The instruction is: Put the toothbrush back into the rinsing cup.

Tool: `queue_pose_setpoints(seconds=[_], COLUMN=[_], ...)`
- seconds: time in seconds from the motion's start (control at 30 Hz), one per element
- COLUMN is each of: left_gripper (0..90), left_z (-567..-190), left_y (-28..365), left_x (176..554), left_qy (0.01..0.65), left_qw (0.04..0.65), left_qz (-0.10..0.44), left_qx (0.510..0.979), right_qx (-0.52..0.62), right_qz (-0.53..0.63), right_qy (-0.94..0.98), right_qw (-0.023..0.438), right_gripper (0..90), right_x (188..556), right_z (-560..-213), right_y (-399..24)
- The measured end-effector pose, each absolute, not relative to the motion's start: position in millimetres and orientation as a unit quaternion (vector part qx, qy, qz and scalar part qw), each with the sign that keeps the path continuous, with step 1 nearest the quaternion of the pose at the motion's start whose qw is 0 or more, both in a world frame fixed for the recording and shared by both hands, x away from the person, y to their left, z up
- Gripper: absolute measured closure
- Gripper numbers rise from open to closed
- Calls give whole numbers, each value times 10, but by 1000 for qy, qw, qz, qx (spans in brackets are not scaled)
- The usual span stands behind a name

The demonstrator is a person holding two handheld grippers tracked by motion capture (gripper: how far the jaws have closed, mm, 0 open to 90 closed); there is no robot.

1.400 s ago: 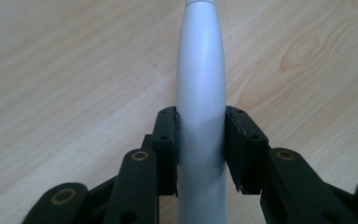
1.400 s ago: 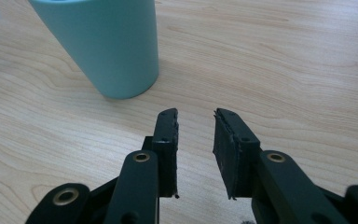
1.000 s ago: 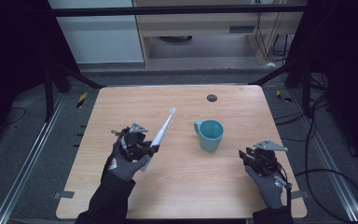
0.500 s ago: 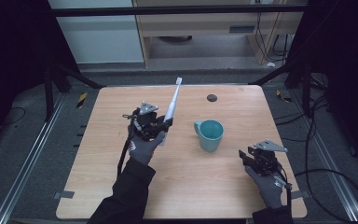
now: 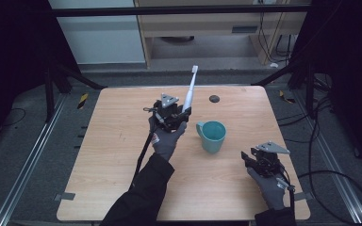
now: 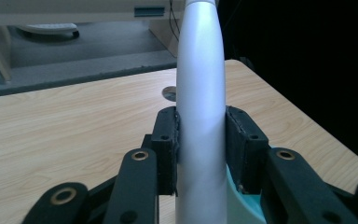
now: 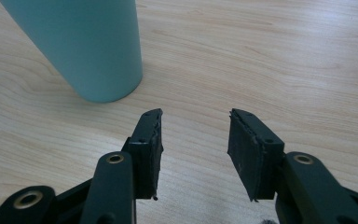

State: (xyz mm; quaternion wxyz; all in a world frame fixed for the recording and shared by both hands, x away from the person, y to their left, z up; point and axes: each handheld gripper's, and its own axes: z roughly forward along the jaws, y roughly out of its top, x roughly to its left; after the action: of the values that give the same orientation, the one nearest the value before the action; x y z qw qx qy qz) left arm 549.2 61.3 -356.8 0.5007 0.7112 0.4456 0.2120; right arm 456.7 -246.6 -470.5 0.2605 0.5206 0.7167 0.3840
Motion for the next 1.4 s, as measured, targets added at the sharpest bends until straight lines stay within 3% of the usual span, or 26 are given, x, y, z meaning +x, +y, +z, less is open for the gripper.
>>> queue_pose_setpoints(seconds=[0.6,1.4], left_gripper=[659,659], left_z=[-3519,-3934], left_y=[89,-283], left_x=[5598,5651], left_qy=[434,419], left_qw=[529,528], left_qz=[221,216], left_qx=[695,706], right_qx=[521,516], right_qz=[398,397], right_qy=[710,712], right_qw=[258,263], right_gripper=[483,478], right_x=[4569,4584], right_z=[-4702,-4727], right_y=[-2462,-2466])
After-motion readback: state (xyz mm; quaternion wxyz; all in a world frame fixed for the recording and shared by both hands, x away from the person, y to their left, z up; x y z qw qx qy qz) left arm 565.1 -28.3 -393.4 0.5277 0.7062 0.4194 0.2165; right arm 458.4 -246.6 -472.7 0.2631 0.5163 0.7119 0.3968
